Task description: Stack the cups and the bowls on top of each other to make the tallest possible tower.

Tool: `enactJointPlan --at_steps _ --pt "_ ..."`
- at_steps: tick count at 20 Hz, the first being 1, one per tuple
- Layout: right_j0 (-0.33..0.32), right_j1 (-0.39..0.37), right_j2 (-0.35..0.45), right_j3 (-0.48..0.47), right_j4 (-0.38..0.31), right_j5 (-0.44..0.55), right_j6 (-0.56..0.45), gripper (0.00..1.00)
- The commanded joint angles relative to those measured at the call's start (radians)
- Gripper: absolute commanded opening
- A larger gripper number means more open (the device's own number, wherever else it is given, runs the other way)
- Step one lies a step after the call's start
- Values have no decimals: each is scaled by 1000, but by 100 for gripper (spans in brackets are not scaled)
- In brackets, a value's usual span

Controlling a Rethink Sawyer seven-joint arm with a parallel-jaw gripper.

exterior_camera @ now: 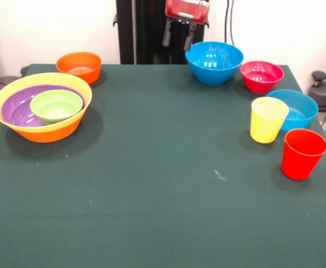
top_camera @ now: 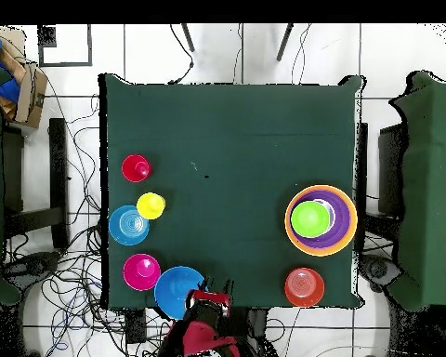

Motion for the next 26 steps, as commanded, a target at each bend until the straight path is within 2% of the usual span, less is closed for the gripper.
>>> enactJointPlan --at_steps 1,7,14,16,22,26 --pt "52 -38 52 10 81 81 107 100" --pt "80 -108 63 32 101 154 113 100" --pt "110 -132 82 40 153 183 130 100" --pt "106 -138 87 38 149 192 127 100" --pt "77 -91 84 35 123 120 132 100" --pt "85 -21 75 16 152 78 134 100"
